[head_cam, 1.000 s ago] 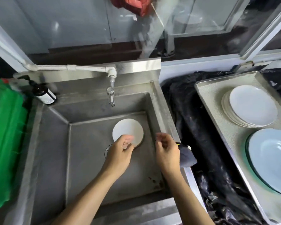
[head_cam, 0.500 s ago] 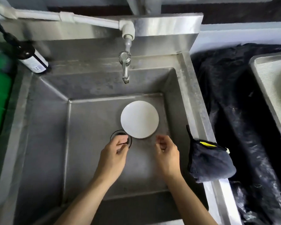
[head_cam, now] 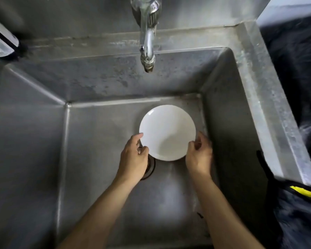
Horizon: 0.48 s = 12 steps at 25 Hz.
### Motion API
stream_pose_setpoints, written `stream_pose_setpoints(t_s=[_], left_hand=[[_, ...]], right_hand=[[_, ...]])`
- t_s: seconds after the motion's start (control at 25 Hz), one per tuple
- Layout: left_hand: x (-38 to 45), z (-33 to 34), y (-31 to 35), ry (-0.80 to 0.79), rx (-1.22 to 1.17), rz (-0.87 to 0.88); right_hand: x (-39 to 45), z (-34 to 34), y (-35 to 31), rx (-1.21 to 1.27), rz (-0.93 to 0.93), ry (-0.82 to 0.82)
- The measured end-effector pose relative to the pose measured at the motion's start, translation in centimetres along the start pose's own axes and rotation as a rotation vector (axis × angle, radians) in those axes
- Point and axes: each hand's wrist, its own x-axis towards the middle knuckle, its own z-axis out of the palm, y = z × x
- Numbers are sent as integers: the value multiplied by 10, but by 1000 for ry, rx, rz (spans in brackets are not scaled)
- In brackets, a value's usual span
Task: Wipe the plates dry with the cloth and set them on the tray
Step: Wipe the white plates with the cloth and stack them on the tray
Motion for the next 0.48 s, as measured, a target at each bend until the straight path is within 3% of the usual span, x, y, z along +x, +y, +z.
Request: stream_pose_setpoints(t_s=[0.16, 0.48], left_hand=[[26, 8, -8, -42, 68, -49], [42, 14, -5, -17, -114, -132]], right_hand=[[15, 12, 9, -10, 69, 50], [32, 17, 16, -24, 153, 86]])
